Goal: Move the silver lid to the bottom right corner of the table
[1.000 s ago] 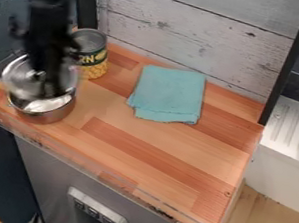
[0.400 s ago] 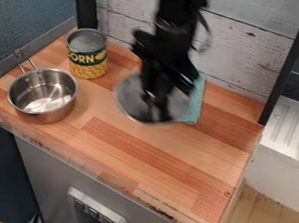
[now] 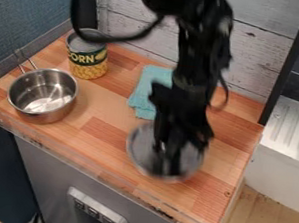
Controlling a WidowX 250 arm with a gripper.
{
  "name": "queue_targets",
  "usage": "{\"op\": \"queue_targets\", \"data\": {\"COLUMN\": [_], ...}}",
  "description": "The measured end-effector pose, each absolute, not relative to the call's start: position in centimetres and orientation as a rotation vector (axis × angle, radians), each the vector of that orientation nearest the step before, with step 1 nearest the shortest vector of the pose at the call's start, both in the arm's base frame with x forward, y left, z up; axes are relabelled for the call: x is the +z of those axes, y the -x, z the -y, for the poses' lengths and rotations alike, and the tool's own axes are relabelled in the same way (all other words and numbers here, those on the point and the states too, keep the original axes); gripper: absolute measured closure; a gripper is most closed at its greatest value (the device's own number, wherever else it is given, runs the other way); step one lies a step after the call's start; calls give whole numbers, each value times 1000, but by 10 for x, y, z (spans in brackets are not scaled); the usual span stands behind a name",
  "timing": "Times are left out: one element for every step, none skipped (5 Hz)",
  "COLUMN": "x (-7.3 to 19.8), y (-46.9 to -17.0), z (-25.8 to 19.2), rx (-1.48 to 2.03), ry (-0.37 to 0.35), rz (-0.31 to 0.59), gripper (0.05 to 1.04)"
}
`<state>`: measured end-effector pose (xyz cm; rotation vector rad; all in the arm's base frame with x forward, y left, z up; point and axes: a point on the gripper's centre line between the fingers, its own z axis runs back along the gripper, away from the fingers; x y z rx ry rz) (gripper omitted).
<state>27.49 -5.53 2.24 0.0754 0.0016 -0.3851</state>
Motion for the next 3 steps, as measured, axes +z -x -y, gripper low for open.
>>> {"op": "queue_targets", "data": {"x": [10,1,1], "y": [-265,-269,-285], "z": [69,81,96], "rx": [-434,-450,-482], "ry": [-58,-41,-32], "rz": [-22,-12,38], "gripper": [802,802,802]}}
